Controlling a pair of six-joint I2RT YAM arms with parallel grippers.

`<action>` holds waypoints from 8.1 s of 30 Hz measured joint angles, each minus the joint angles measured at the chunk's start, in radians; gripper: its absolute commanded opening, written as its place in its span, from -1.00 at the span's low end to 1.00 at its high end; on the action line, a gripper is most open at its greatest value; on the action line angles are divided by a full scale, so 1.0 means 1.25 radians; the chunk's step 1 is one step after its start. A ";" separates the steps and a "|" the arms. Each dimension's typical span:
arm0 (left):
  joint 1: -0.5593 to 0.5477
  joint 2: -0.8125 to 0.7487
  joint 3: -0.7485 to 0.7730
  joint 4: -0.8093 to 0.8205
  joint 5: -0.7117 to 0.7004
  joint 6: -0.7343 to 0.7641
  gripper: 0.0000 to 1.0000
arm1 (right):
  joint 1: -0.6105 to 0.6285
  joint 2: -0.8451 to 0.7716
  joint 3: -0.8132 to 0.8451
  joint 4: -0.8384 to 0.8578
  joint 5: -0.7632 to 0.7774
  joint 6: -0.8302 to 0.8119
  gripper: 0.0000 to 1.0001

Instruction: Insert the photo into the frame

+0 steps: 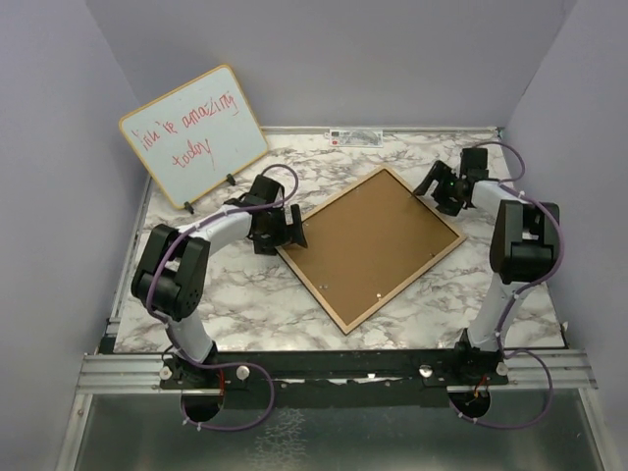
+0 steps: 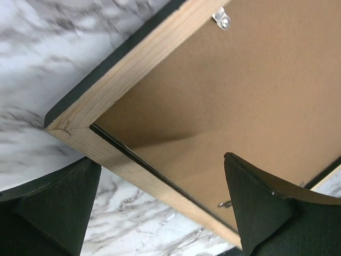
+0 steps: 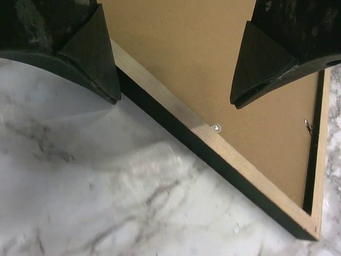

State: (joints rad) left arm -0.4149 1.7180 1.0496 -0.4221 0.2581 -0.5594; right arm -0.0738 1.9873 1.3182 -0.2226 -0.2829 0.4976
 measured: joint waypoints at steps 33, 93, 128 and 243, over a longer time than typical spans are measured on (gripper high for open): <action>0.107 0.105 0.096 0.074 0.015 -0.011 0.21 | 0.320 -0.319 -0.269 0.078 -0.132 0.028 -0.30; 0.116 0.099 0.046 0.083 0.042 -0.058 -0.34 | 0.659 0.057 -0.104 0.225 -0.257 0.108 -0.99; 0.110 0.053 0.002 0.047 0.040 -0.041 -0.30 | 0.786 -0.065 -0.175 0.252 0.130 -0.126 -0.37; 0.110 0.039 -0.024 0.079 0.045 -0.033 -0.30 | 0.828 -0.061 -0.147 0.203 0.202 -0.138 -0.46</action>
State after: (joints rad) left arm -0.2768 1.7672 1.0199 -0.3229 0.3141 -0.6003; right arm 0.9611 1.9110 1.1347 0.0307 -0.0307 0.3248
